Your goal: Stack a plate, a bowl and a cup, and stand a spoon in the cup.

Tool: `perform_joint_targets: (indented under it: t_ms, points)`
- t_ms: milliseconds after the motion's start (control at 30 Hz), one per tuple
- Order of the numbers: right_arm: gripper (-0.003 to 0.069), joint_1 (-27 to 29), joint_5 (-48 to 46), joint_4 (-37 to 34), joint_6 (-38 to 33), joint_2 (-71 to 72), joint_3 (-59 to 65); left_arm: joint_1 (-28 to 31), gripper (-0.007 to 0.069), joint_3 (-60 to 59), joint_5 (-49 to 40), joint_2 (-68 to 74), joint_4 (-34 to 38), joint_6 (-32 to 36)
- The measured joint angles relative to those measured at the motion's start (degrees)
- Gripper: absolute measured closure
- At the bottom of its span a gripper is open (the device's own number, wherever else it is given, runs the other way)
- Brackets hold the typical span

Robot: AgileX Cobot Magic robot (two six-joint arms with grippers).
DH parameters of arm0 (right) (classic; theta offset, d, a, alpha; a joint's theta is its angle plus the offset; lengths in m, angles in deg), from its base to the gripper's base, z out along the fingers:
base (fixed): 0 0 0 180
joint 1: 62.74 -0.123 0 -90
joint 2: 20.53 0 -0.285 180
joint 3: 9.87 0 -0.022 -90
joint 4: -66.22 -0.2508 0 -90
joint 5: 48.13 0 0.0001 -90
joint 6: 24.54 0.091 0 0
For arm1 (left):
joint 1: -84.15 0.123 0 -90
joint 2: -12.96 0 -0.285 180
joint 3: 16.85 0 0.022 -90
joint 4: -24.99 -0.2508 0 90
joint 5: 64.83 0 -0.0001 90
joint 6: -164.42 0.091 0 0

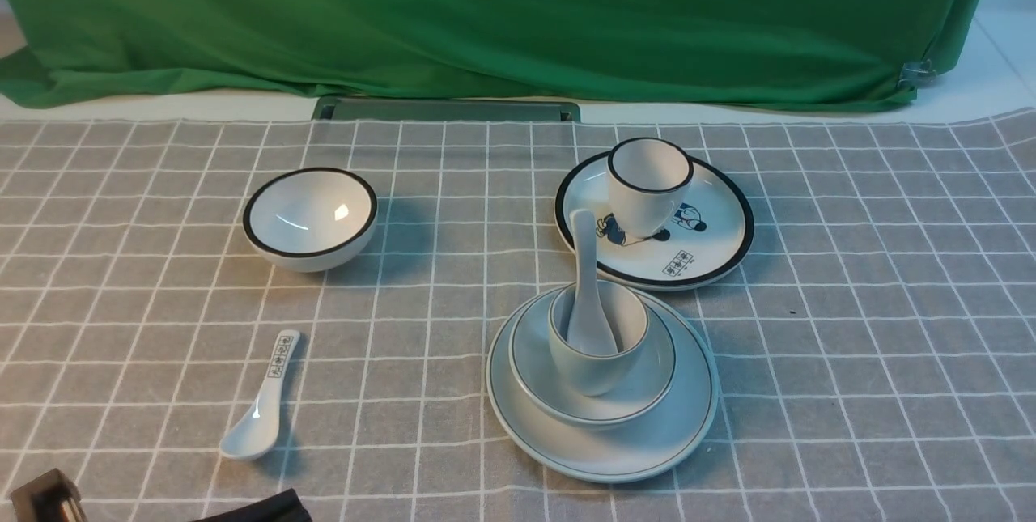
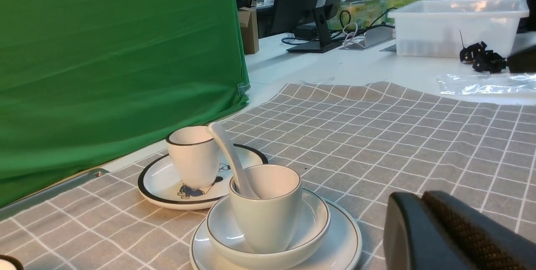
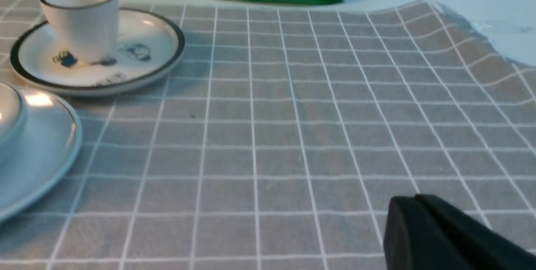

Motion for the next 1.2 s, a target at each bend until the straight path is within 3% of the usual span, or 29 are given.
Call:
perform_joint_targets:
  t_ms: [200,1200]
  points:
    - [0.0643,0.41,3.31,-0.2,-0.33,0.77,6.5,0.0,0.0612,0.0,-0.06,0.0,-0.15,0.0]
    - [0.0624,0.45,5.47,-0.31,2.44,0.77,6.62,0.0,0.0612,0.0,-0.06,0.0,-0.14,0.0]
